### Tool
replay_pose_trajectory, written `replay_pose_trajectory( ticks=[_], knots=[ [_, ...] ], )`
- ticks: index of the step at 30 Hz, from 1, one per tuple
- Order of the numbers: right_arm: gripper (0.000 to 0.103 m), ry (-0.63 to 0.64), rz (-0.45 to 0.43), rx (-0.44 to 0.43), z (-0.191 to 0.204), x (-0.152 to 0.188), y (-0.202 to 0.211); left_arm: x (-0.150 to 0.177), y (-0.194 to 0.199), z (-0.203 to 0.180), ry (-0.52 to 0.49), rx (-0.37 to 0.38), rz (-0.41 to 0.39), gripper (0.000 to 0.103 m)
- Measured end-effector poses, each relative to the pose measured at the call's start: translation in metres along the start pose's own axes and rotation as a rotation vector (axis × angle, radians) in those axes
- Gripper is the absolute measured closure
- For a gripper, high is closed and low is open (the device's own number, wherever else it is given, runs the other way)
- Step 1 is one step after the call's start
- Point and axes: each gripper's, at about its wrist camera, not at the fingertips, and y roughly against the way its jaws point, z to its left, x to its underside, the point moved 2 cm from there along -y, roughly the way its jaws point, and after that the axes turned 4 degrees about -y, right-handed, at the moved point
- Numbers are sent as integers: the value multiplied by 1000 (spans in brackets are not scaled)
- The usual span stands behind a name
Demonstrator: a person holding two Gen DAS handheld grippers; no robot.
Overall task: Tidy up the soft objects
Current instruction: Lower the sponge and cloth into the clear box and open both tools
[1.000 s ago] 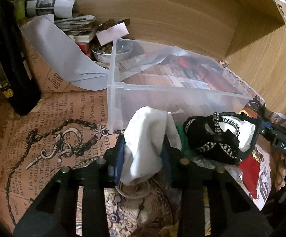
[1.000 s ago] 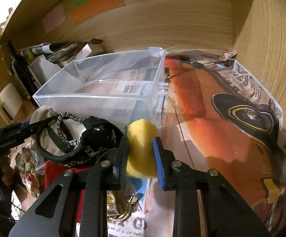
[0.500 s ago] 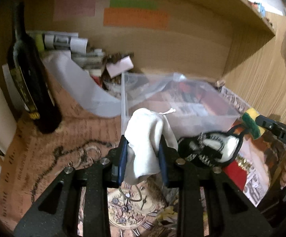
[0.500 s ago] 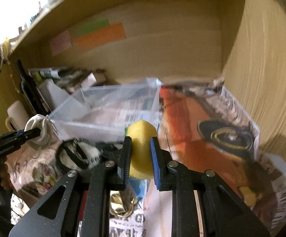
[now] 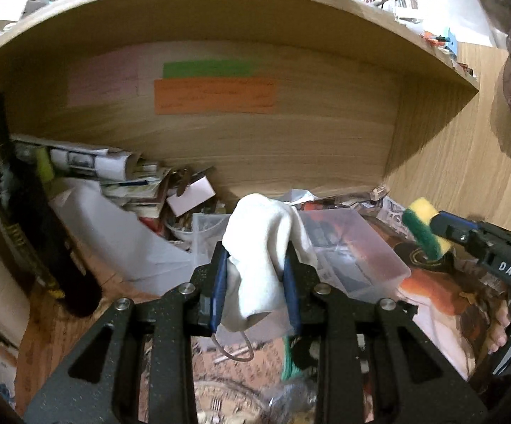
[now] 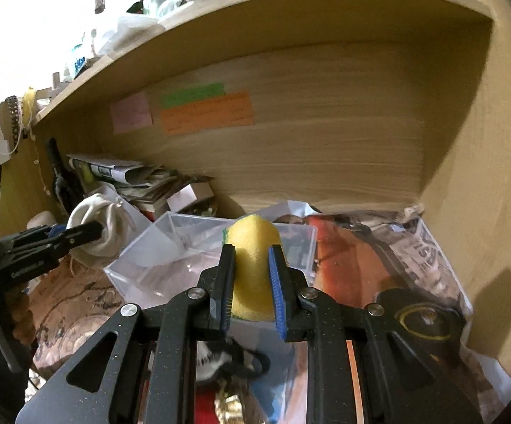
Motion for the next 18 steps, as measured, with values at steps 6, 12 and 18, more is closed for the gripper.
replay_pose_trajectory(
  ticks=[6, 12, 18],
  knots=[
    [86, 12, 52, -5, -3, -4, -35, -9, -37, -1, -10, 20, 74, 74],
    [86, 22, 138, 8, -11, 1, -73, -3, -81, 1, -8, 42, 188, 74],
    [86, 5, 227, 21, -20, 11, -104, 6, -112, 3, -10, 41, 263, 74]
  ],
)
